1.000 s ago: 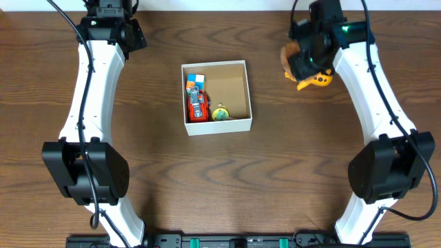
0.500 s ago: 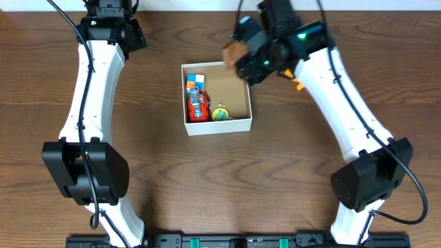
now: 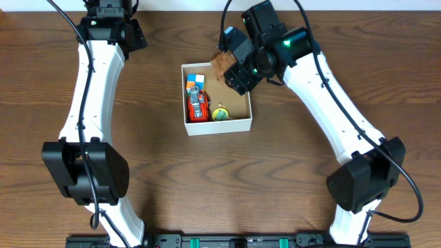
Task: Pack container
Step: 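Carry the plush bear with the right gripper into the box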
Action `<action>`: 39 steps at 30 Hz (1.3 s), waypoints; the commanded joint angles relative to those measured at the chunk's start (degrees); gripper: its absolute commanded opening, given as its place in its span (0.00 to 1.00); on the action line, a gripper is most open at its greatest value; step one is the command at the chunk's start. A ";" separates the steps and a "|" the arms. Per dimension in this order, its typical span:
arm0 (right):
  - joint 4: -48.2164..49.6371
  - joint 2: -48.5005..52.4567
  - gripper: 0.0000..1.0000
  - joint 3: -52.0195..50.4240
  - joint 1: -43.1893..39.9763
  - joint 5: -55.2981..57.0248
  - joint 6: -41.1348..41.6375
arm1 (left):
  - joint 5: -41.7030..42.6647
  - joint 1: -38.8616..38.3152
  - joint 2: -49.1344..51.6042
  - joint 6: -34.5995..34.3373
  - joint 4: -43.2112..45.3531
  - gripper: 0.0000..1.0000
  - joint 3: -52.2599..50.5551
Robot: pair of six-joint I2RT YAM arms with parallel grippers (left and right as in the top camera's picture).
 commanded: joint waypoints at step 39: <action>12.79 2.84 0.93 -18.60 5.01 -0.35 -5.55 | -0.09 0.04 -0.20 -0.13 0.00 0.98 0.31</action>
